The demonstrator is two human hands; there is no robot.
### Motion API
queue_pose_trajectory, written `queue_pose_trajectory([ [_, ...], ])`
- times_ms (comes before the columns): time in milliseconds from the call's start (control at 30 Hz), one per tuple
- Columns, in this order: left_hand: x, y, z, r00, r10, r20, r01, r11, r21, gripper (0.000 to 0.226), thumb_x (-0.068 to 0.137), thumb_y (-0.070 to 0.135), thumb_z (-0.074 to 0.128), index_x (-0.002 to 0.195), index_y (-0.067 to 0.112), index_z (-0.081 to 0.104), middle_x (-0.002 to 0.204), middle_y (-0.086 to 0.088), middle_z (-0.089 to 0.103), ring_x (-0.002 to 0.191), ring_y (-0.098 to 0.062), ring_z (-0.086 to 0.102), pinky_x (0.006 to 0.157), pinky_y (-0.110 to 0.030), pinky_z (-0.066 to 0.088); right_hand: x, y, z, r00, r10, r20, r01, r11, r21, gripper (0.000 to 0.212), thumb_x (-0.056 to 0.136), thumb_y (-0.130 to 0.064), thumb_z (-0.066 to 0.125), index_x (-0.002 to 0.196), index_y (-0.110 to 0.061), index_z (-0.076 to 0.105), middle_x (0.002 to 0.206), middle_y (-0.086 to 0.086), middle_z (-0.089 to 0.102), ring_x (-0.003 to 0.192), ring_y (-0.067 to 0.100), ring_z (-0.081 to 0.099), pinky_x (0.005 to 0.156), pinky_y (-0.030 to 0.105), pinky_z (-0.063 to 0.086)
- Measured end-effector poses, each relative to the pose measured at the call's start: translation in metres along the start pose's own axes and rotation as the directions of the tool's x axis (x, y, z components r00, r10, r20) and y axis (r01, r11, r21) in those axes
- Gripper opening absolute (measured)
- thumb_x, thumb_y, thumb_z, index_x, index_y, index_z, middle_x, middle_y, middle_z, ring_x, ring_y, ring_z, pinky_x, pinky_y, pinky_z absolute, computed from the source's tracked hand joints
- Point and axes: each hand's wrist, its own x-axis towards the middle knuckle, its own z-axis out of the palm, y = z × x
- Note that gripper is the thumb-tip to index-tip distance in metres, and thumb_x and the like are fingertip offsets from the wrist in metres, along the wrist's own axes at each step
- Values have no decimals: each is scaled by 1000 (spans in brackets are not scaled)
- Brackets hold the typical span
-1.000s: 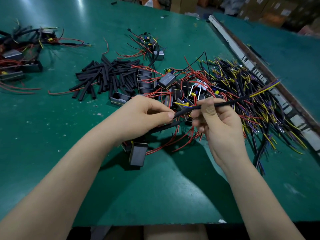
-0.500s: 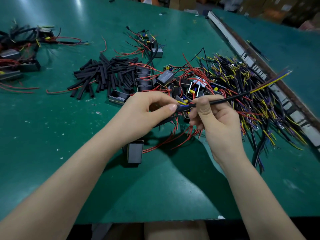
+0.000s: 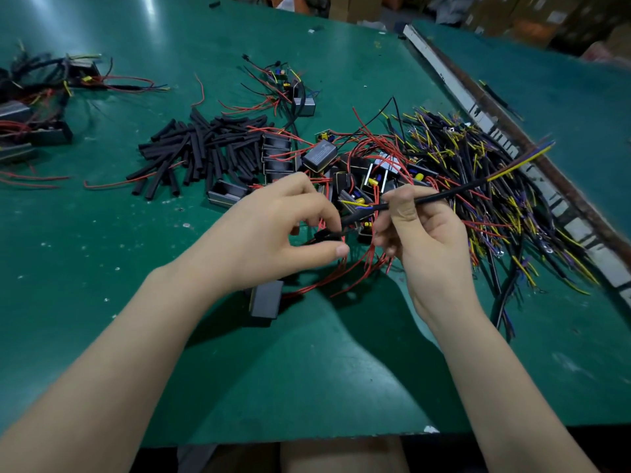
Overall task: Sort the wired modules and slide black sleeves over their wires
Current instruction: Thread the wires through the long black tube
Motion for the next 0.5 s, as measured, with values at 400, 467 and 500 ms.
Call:
queue_pose_trajectory([
  [400,1,8,8,998,-9,-55,7,1000,-30,8,83,24,68,87,20,73,82,2,49,76,-6,45,73,-18,36,-4,-3,4,995,-17,96,13,999,36,14,88,-38,56,80,-33,67,66,-4,64,55,10,57,48,18,39],
  [467,2,10,6,997,-44,-70,36,994,-107,6,83,26,62,85,25,68,81,3,48,75,-1,46,71,-14,36,-4,-4,4,997,0,80,-5,998,69,15,83,-42,59,81,-29,66,66,-4,64,55,10,57,47,17,39],
  [500,2,10,5,994,-74,-85,60,987,-151,3,84,27,62,85,28,65,81,5,48,74,0,46,70,-11,35,-4,-4,3,998,9,69,-15,996,86,17,81,-43,60,82,-26,64,65,-4,65,54,10,57,46,16,38],
])
